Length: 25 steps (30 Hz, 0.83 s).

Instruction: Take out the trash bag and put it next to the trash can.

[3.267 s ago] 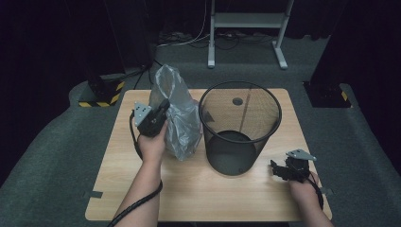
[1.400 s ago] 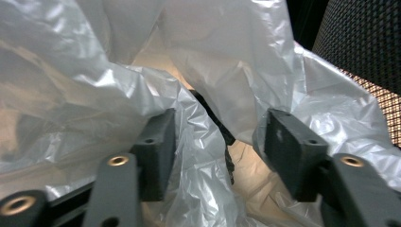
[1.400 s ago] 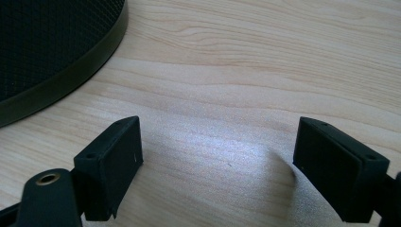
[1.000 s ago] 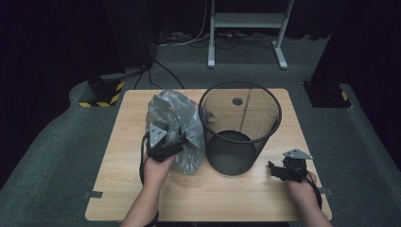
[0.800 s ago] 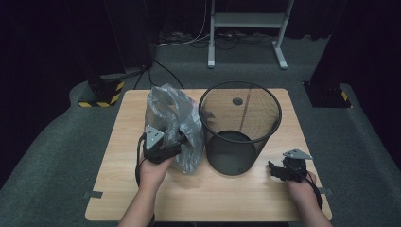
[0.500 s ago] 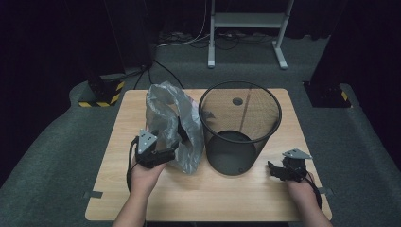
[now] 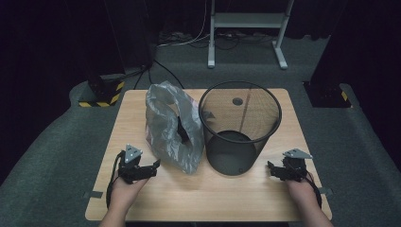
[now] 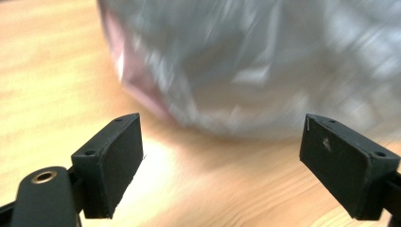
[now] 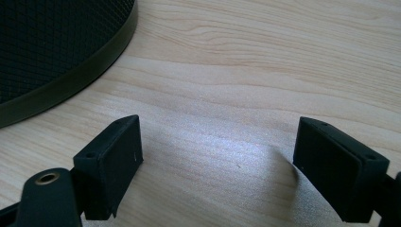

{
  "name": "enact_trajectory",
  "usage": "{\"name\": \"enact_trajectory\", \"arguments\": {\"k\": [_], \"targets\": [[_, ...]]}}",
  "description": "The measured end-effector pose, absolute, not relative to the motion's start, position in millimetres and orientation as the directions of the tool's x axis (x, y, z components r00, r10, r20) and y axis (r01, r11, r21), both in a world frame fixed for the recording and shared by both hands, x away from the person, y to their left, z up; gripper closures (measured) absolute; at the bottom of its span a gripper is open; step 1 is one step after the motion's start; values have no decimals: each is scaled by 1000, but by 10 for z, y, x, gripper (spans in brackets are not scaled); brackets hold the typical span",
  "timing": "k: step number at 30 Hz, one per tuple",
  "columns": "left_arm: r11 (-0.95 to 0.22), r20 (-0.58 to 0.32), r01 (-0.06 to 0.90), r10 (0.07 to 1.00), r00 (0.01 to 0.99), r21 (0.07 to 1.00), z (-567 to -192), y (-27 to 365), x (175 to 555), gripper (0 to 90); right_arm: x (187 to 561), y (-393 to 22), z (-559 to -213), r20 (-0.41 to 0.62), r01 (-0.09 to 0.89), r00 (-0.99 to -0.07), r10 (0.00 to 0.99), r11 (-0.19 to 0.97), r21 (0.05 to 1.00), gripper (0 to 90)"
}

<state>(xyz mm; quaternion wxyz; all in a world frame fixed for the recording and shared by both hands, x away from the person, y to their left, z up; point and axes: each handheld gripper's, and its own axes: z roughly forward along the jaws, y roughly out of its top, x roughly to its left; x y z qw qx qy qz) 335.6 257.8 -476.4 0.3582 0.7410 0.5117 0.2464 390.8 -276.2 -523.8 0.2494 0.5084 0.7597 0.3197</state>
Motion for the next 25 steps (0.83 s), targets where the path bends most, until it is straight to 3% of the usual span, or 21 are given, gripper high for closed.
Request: {"name": "enact_trajectory", "arguments": {"k": [9,15,25], "targets": [[-218,2,675,952,305,705,-5258,2708,3387,133,3903,-2755,-5238,-59,610,-361,930,284,740,159],[-194,-5,679,960,279,708,-5293,2652,3411,24,3890,-2741,-5240,-55,608,-370,927,287,740,159],[-190,-1,682,963,269,707,-5294,2631,3414,16,3888,-2740,-5241,-38,622,-356,934,267,737,159]]}}
